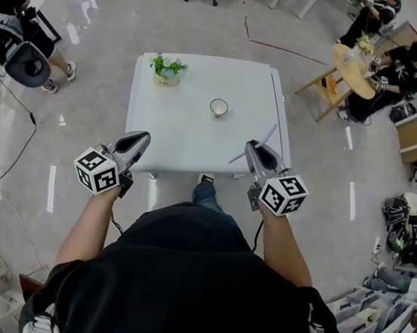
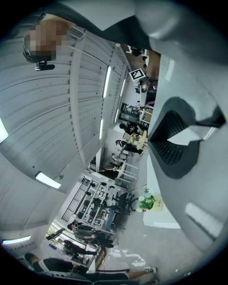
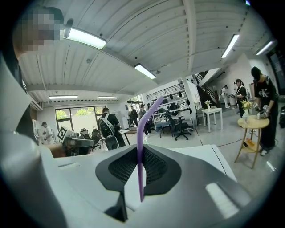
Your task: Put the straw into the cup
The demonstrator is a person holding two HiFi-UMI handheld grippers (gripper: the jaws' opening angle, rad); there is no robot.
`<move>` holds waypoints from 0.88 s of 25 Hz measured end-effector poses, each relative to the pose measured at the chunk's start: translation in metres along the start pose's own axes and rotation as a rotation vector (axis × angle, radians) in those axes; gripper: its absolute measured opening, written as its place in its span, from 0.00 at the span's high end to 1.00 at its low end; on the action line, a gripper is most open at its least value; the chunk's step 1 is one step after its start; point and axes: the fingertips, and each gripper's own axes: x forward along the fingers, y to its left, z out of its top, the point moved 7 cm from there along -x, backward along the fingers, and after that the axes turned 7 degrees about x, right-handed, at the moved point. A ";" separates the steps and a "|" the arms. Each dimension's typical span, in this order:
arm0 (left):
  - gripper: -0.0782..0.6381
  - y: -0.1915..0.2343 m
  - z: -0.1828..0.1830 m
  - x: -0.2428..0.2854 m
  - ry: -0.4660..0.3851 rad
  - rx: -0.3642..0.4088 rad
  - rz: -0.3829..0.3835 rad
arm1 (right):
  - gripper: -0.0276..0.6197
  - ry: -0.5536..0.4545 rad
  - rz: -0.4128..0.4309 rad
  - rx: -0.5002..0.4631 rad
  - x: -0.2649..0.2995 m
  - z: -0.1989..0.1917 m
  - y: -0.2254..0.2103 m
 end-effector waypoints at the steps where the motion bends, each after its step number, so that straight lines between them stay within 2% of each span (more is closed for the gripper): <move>1: 0.89 0.000 0.000 0.001 -0.001 -0.001 0.002 | 0.87 -0.001 0.001 -0.001 0.001 0.001 -0.002; 22: 0.89 0.041 0.001 0.043 0.026 -0.039 0.052 | 0.87 0.036 0.031 0.032 0.072 0.023 -0.059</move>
